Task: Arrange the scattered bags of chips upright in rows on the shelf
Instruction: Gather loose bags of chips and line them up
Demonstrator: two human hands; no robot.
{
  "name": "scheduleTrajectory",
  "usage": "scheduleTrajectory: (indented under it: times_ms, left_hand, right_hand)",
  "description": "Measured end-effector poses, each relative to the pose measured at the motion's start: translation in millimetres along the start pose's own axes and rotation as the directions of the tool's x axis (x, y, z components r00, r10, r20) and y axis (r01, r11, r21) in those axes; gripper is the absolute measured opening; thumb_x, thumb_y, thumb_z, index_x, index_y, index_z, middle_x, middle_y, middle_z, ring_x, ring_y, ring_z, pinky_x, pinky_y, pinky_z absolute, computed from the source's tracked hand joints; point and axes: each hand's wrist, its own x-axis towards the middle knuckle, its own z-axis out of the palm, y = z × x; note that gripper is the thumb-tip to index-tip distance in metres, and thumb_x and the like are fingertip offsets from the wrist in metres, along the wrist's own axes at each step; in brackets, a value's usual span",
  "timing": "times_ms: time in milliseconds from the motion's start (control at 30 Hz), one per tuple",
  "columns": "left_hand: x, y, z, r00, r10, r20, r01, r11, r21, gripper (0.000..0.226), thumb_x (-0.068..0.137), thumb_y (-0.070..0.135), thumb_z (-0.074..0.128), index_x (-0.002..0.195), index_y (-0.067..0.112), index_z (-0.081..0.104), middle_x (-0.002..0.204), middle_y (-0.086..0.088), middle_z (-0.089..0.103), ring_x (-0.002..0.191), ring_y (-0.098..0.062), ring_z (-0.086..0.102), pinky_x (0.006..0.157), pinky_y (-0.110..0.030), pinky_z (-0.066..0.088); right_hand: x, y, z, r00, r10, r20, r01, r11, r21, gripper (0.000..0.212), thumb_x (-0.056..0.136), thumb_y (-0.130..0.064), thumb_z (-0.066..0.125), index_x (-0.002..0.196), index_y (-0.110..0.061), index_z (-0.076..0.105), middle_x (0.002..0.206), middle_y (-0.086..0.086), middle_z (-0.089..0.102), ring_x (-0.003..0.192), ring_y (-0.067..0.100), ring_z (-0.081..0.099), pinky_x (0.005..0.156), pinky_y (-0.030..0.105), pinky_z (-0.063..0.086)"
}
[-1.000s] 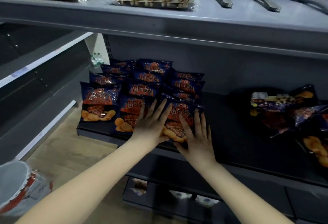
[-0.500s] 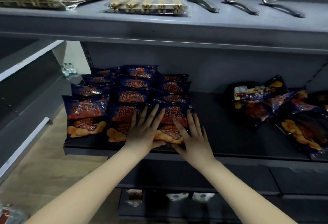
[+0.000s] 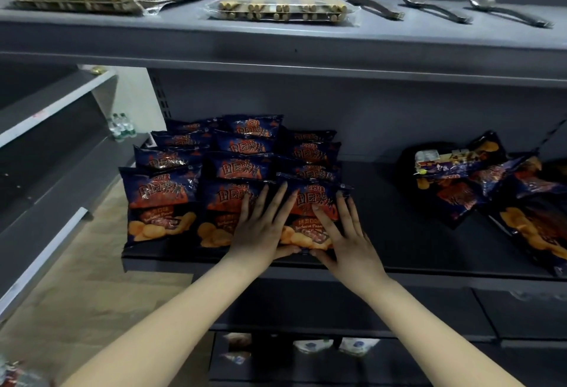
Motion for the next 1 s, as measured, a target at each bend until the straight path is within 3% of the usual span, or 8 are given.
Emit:
scheduleTrajectory:
  times_ms: [367, 600, 833, 1000]
  left_hand:
    - [4, -2, 0, 1.000, 0.007, 0.017, -0.007, 1.000, 0.024, 0.110, 0.073, 0.075, 0.042, 0.143, 0.027, -0.027, 0.148, 0.005, -0.037, 0.140, -0.025, -0.021, 0.106, -0.046, -0.024]
    - [2, 1, -8, 0.999, -0.011, 0.041, 0.009, 0.999, 0.037, 0.110, 0.075, 0.077, 0.039, 0.134, 0.028, -0.040, 0.139, 0.005, -0.048, 0.130, -0.023, -0.041, 0.098, -0.045, -0.036]
    - [2, 9, -31, 0.999, 0.047, 0.014, -0.048, 0.998, 0.051, 0.112, 0.071, 0.084, 0.034, 0.140, 0.024, -0.030, 0.149, 0.000, -0.033, 0.139, -0.027, -0.028, 0.111, -0.052, -0.018]
    - [15, 37, -45, 0.990, 0.134, -0.036, -0.134, 0.991, 0.014, 0.109, 0.069, 0.085, 0.028, 0.140, 0.026, -0.029, 0.150, 0.002, -0.030, 0.140, -0.027, -0.025, 0.112, -0.052, -0.017]
  right_hand:
    - [5, 3, 3, 1.000, -0.002, 0.009, 0.002, 1.000, 0.002, 0.091, 0.087, -0.055, 0.051, 0.135, -0.056, -0.026, 0.148, -0.010, -0.040, 0.138, 0.012, -0.034, 0.111, 0.047, 0.026]
    - [6, 2, -1, 0.999, 0.006, 0.045, -0.004, 0.999, -0.048, 0.090, 0.087, -0.058, 0.048, 0.135, -0.054, -0.027, 0.148, -0.006, -0.040, 0.138, 0.016, -0.035, 0.116, 0.054, 0.002]
    - [-1, 4, -9, 1.000, -0.018, -0.002, 0.018, 0.999, -0.048, 0.089, 0.081, -0.065, 0.047, 0.142, -0.051, -0.016, 0.154, -0.002, -0.031, 0.141, 0.023, -0.029, 0.112, 0.057, -0.007]
    - [-9, 13, -21, 0.999, -0.002, -0.044, 0.001, 1.000, -0.014, 0.087, 0.078, -0.064, 0.042, 0.146, -0.046, -0.009, 0.156, 0.003, -0.025, 0.142, 0.024, -0.026, 0.112, 0.057, -0.006]
